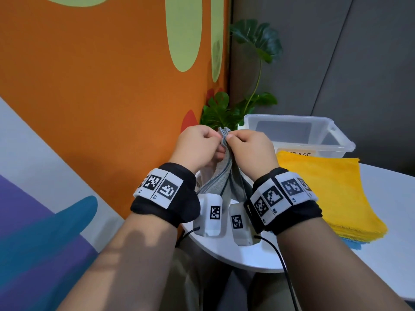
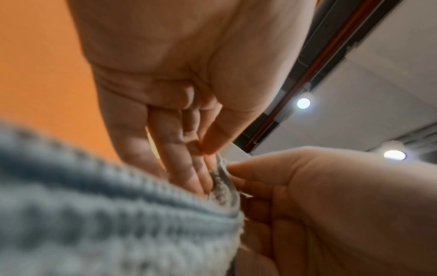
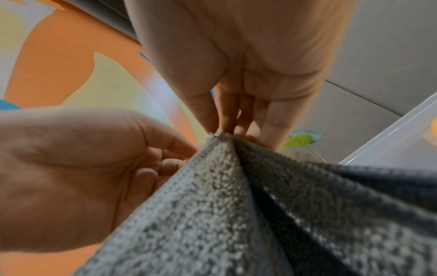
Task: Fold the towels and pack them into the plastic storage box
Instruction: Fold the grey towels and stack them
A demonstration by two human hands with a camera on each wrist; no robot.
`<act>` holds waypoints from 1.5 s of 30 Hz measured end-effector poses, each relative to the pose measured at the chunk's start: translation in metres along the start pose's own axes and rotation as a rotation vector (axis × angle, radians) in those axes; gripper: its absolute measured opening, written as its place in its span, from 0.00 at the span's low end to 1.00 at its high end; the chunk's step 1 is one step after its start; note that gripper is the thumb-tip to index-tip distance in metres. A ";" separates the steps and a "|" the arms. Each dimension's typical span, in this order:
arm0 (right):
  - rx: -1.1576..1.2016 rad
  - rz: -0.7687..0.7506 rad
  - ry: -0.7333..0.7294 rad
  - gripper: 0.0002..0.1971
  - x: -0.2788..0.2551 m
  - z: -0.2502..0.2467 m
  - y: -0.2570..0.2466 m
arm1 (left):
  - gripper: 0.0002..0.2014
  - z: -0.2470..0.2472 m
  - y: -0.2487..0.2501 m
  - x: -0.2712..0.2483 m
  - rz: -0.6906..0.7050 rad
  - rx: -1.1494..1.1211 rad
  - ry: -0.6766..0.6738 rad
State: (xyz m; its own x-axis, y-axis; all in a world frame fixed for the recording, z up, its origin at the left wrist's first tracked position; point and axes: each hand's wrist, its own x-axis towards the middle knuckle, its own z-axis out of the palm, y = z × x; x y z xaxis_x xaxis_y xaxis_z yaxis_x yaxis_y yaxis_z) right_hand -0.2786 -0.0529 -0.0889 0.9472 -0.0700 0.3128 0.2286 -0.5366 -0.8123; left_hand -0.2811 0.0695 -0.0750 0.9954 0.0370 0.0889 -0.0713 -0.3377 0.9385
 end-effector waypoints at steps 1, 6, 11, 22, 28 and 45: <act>-0.007 -0.013 -0.013 0.09 0.000 0.000 0.001 | 0.13 -0.001 0.001 0.001 -0.013 -0.023 -0.020; -0.077 -0.097 -0.082 0.13 -0.001 -0.004 0.004 | 0.15 -0.012 -0.002 0.008 0.092 0.076 -0.077; -0.008 -0.186 -0.136 0.19 0.000 -0.016 0.000 | 0.21 -0.023 -0.017 0.018 0.247 0.390 -0.034; -0.033 -0.215 -0.019 0.16 -0.002 -0.041 0.011 | 0.08 -0.022 -0.040 0.021 0.085 0.664 -0.297; -0.081 -0.157 0.143 0.10 -0.003 -0.048 0.025 | 0.06 -0.016 -0.039 0.026 0.195 0.550 0.076; -0.213 -0.041 0.067 0.26 -0.014 -0.100 0.061 | 0.15 0.024 -0.008 0.039 0.258 0.068 0.140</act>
State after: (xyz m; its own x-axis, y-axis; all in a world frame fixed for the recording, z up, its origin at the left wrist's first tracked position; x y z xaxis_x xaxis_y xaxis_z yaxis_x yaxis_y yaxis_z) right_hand -0.3004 -0.1690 -0.0938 0.9196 -0.0960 0.3810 0.2074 -0.7051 -0.6781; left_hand -0.2402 0.0504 -0.0868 0.9259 0.0693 0.3714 -0.3118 -0.4153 0.8546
